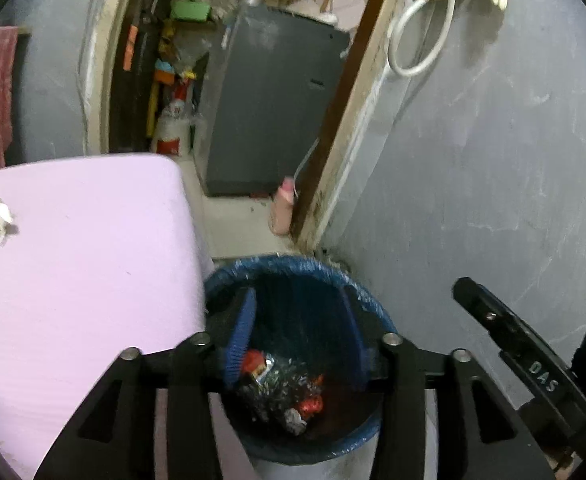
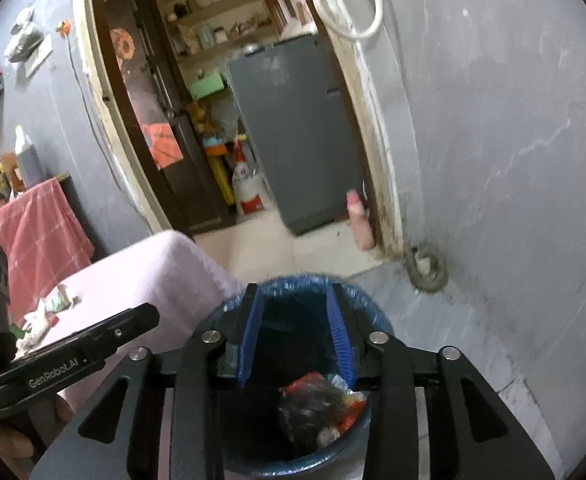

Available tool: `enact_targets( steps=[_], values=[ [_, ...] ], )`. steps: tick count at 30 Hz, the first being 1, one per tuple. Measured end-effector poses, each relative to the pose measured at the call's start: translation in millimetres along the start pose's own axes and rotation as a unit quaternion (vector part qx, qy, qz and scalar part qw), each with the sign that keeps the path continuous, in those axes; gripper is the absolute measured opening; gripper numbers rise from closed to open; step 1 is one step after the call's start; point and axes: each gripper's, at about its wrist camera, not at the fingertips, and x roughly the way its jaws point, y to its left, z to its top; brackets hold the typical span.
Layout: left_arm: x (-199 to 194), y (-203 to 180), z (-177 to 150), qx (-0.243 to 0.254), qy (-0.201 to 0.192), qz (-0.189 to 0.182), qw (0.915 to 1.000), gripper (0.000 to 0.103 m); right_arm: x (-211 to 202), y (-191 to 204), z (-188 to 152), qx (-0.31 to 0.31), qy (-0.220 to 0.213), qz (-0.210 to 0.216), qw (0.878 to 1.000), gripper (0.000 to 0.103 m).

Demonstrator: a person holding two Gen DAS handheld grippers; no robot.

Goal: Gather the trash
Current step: 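Carry both items over the blue bin and open both grippers to drop them, then move both tools back to the green packet and white tissue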

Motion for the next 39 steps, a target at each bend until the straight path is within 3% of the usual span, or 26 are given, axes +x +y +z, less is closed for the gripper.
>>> enact_targets(
  steps=[1,5,8,10,13,18,29,39],
  values=[
    [-5,1,2,-0.001,-0.011,0.002,0.9999,0.050,-6,3,3,-0.003,-0.012,-0.001,1.000,0.046],
    [-34,4,9,0.003,-0.055,0.016,0.9984,0.060,-23,16,12,-0.020,-0.048,0.000,0.999,0.053],
    [-57,8,15,0.008,-0.087,0.035,0.9955,0.079,-35,25,17,-0.025,-0.071,0.003,0.997,0.063],
    [-74,12,17,0.009,-0.113,0.045,0.9925,0.089,-45,34,20,-0.025,-0.092,0.003,0.995,0.078],
    [-95,20,18,0.013,-0.139,0.065,0.9880,0.098,-54,46,24,-0.027,-0.108,0.003,0.994,0.087],
    [-126,35,15,0.021,-0.170,0.098,0.9804,0.099,-66,70,24,-0.037,-0.125,0.020,0.991,0.103],
    [-189,99,4,-0.010,-0.189,0.156,0.9694,0.099,-72,129,16,-0.053,-0.126,0.073,0.988,0.103],
    [-231,180,-10,-0.050,-0.186,0.233,0.9532,0.099,-54,193,10,-0.094,-0.103,0.112,0.984,0.103]
  ],
)
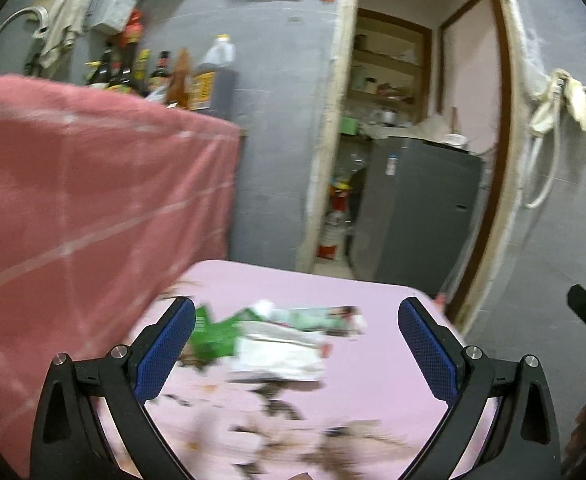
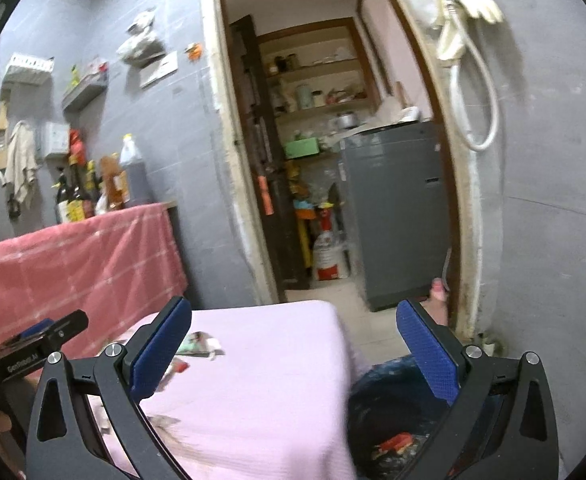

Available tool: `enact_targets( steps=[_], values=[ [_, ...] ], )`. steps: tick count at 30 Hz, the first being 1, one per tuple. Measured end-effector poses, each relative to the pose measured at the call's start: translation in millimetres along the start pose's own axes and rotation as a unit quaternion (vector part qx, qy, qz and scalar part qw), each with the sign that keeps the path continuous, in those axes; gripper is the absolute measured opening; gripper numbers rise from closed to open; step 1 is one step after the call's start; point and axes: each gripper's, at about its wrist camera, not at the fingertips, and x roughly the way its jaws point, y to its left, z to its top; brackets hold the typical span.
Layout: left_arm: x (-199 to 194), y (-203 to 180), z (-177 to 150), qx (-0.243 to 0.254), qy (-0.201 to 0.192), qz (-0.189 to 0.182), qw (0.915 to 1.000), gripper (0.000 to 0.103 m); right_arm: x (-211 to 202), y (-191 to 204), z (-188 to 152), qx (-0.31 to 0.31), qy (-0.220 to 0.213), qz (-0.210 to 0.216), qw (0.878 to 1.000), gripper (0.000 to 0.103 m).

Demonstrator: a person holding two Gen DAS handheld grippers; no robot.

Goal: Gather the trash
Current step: 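Move both tools back to the green packet and white tissue, then grasp the green snack packet with the left gripper while the right grasps the white tissue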

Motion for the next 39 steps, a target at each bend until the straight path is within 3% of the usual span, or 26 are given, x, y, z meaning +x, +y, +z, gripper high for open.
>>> enact_targets(
  steps=[6,15,20,26,30,34,39],
  values=[
    [9,48,-7,-0.021,0.017,0.042,0.9988,0.099,29,35,-4,-0.021,0.021,0.029,0.999,0.103],
    [29,86,-15,-0.037,0.050,0.073,0.9954,0.099,68,74,-21,-0.043,0.055,0.066,0.995,0.103],
    [44,95,-18,-0.039,0.075,0.075,0.9936,0.099,92,89,-31,-0.059,0.087,0.084,0.991,0.103],
    [60,100,-19,-0.039,0.094,0.061,0.9930,0.097,130,101,-42,-0.062,0.154,0.119,0.979,0.102],
    [73,101,-19,-0.039,0.115,0.045,0.9915,0.078,154,110,-49,-0.067,0.201,0.140,0.967,0.081],
    [84,101,-20,-0.046,0.144,0.032,0.9879,0.057,173,123,-55,-0.091,0.240,0.159,0.953,0.072],
    [90,101,-21,-0.053,0.159,0.021,0.9856,0.046,193,140,-65,-0.120,0.276,0.172,0.938,0.055]
  ],
)
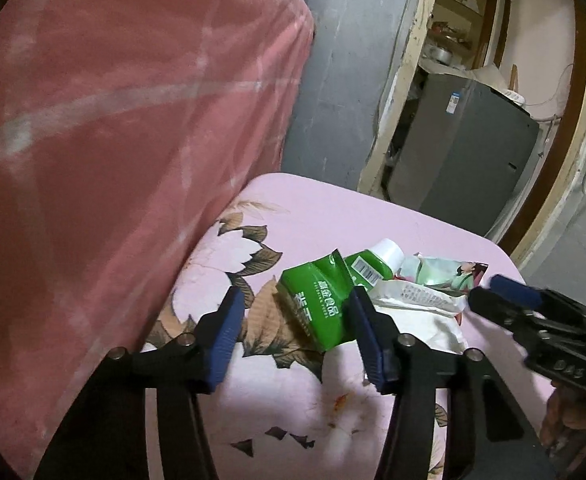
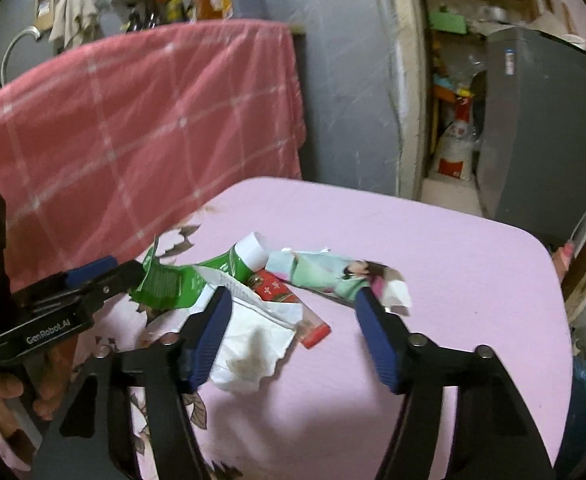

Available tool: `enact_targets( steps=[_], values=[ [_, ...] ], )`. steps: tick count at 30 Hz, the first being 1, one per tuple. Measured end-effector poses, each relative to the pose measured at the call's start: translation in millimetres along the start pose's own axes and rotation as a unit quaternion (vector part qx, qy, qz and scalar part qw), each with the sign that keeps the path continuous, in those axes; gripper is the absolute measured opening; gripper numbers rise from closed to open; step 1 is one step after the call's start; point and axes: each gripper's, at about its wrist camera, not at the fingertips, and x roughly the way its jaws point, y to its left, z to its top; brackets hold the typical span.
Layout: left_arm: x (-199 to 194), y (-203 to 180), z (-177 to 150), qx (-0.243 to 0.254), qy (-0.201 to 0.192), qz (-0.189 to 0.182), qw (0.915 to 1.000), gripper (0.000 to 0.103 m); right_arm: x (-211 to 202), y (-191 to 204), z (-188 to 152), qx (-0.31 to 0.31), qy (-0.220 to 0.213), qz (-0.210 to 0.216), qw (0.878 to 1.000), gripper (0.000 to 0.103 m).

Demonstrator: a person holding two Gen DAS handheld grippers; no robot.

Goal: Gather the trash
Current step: 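Grasp the green snack packet with the left gripper while the right grasps the white tissue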

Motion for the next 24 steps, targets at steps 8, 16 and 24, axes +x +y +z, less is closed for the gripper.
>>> enact_targets(
  steps=[8,16,24],
  values=[
    [2,-8,1,0.017,0.009,-0.007,0.9998,0.032,24,9,-1,-0.020,0.039,0.007,0.999,0.040],
    [3,-5,1,0.013,0.016,-0.022,0.9995,0.032,29,10,-7,-0.034,0.051,0.011,0.998,0.019],
    [7,-6,5,0.008,0.040,-0.042,0.9983,0.035,12,14,-16,-0.045,0.037,0.002,0.998,0.005]
  ],
)
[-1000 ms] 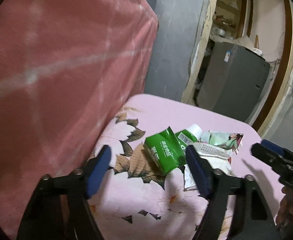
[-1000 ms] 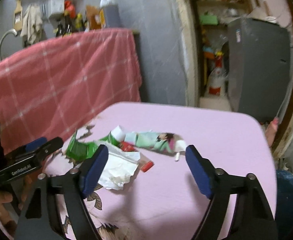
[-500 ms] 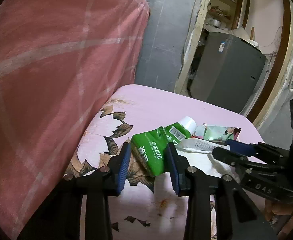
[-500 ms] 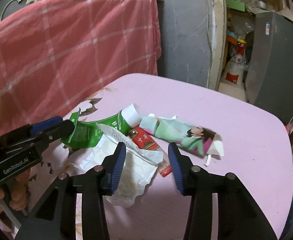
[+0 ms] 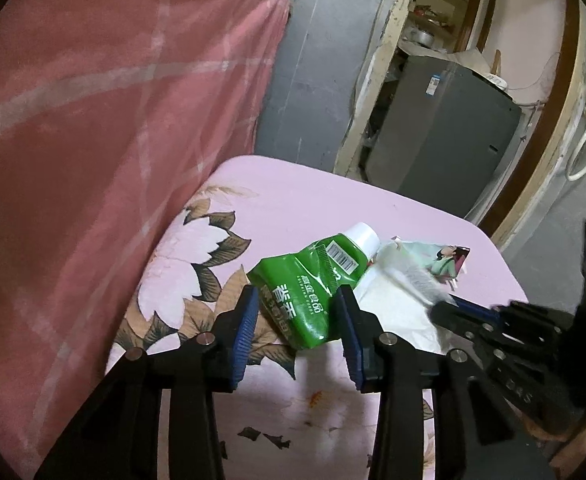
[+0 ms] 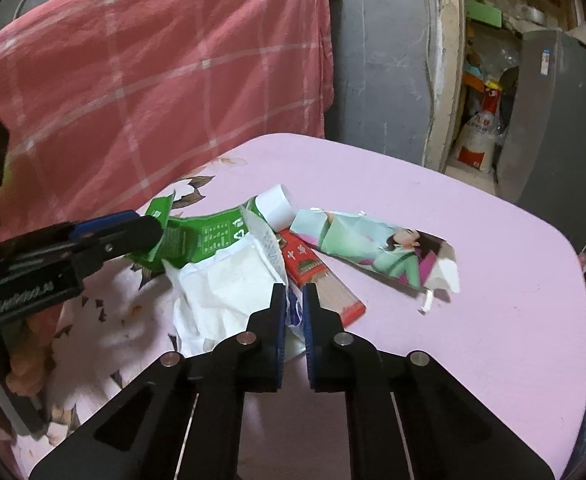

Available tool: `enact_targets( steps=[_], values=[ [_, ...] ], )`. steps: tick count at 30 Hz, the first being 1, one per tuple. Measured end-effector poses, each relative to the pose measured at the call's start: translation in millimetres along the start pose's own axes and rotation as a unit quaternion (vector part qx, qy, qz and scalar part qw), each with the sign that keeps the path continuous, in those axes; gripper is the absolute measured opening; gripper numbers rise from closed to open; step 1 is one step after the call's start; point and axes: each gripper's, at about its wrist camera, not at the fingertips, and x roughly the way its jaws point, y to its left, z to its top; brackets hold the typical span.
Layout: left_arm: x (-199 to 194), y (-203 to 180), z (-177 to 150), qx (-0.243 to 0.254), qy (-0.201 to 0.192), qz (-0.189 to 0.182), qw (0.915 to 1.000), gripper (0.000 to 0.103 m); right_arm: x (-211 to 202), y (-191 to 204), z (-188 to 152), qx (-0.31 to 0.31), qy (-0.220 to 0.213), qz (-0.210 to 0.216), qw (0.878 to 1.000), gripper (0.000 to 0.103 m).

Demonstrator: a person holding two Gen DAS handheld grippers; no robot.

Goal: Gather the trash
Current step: 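Grasp the green snack packet with the left gripper while the right grasps the white tissue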

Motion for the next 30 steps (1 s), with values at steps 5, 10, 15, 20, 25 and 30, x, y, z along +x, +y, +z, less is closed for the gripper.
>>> enact_targets(
  steps=[5,10,15,20,25,30],
  values=[
    [3,6,4,-0.026,0.016,-0.019,0.9993,0.035,-22,-9,-15,0.020,-0.023,-0.013,0.999,0.004],
    [9,8,3,-0.044,0.032,-0.026,0.9982,0.035,-43,-19,-31,0.047,-0.041,-0.027,0.998,0.004],
    [6,6,3,-0.049,0.024,-0.019,0.9983,0.033,-53,-26,-42,0.067,-0.044,-0.045,0.996,0.004],
    [1,-5,-4,-0.034,0.006,0.013,0.9993,0.020,-59,-30,-48,0.079,-0.052,-0.055,0.994,0.004],
    [-3,-12,-9,-0.028,-0.007,0.025,0.9993,0.018,-60,-34,-53,0.086,-0.050,-0.051,0.994,0.005],
    [-15,-17,-15,-0.022,-0.033,0.047,0.9981,0.017,-56,-38,-55,0.099,-0.036,-0.032,0.994,0.007]
  ],
)
